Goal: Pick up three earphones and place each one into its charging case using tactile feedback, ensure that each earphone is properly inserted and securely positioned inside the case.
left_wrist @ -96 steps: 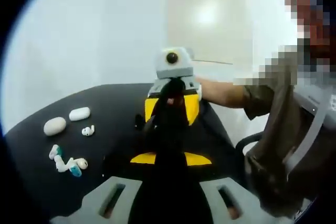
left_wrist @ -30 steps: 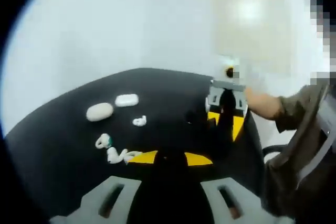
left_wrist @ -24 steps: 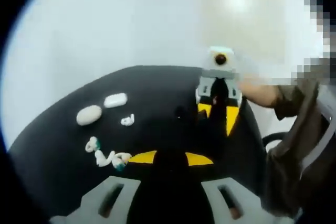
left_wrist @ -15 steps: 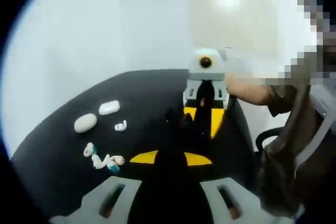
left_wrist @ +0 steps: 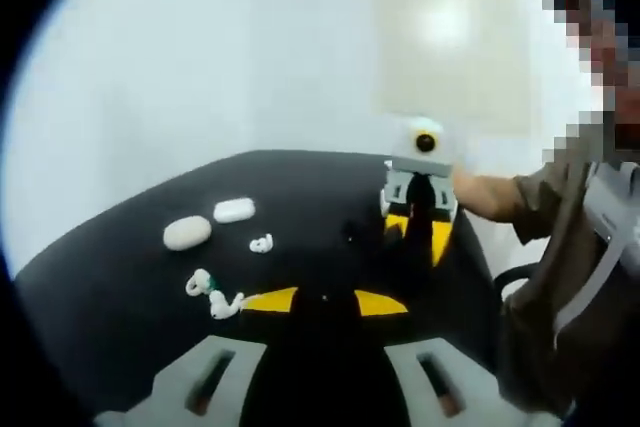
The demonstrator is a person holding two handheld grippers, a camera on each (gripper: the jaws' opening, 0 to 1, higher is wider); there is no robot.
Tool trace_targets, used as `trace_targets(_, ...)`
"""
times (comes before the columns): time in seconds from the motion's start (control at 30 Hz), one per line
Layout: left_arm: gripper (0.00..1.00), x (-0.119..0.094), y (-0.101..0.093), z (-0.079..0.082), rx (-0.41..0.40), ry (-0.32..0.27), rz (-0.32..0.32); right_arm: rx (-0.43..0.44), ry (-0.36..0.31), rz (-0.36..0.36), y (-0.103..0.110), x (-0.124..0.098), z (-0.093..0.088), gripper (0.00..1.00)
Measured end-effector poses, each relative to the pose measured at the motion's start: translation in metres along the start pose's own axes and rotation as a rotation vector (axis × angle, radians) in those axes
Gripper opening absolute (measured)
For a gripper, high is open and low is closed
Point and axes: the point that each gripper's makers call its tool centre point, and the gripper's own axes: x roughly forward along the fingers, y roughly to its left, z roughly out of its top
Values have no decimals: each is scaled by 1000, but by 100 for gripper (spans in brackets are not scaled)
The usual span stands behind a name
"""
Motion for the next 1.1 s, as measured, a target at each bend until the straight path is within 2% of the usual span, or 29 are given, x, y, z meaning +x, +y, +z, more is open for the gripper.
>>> trace_targets(0.07, 17, 1, -1, -5, -49, 7, -25, -6, 0, 1, 0, 0, 0, 18)
trace_targets(0.1, 16, 1, 0, -7, -49, 4, -30, -5, 1, 1, 0, 0, 0, 18)
trace_targets(0.2, 17, 9, 0, -12, -78, -30, -51, 2, 0, 7, 0, 0, -1, 18)
trace_targets(0.23, 20, 11, -2, -14, -66, -15, -53, 3, 1, 9, 0, 0, -1, 18)
trace_targets(0.27, 23, 13, -3, -13, -7, -5, -44, 3, 1, 12, 0, 0, -1, 18)
trace_targets(0.3, 24, 15, -6, -10, 19, -25, -46, 3, 2, 15, 1, 0, -2, 18)
trace_targets(0.33, 24, 16, -10, -9, 1, -27, -51, 5, 4, 16, 1, 1, -2, 18)
trace_targets(0.4, 22, 22, -16, -6, -6, -31, -63, 5, 7, 17, 2, 1, -2, 18)
trace_targets(0.43, 19, 25, -17, -8, 20, -15, -57, 4, 10, 18, 3, 1, -3, 18)
trace_targets(0.5, 13, 29, -13, -20, 61, 56, -14, 4, 14, 18, 4, 1, -4, 18)
trace_targets(0.53, 12, 32, -17, -11, 37, -4, -19, 2, 16, 18, 4, 1, -4, 18)
trace_targets(0.57, 12, 32, -16, -14, 38, 25, -13, 1, 19, 18, 5, 2, -5, 18)
trace_targets(0.6, 11, 31, -15, -13, 41, 24, -7, -1, 21, 18, 5, 2, -5, 18)
trace_targets(0.63, 11, 32, -14, -12, 58, 26, 9, -1, 22, 19, 6, 2, -6, 18)
trace_targets(0.7, 11, 30, -12, -10, 149, 33, 51, -1, 25, 19, 6, 2, -6, 18)
trace_targets(0.8, 11, 29, -11, -5, 348, 33, 108, -6, 30, 17, 6, 2, -7, 18)
trace_targets(0.83, 11, 29, -11, -3, 390, 32, 131, -8, 31, 17, 5, 2, -7, 18)
trace_targets(0.87, 11, 29, -12, -2, 414, 27, 131, -9, 32, 17, 5, 2, -7, 18)
trace_targets(1.0, 11, 27, -13, 1, 406, -5, 120, -15, 36, 15, 4, 1, -7, 18)
trace_targets(1.1, 11, 24, -3, 6, 495, -6, 200, -20, 38, 14, 3, 2, -8, 18)
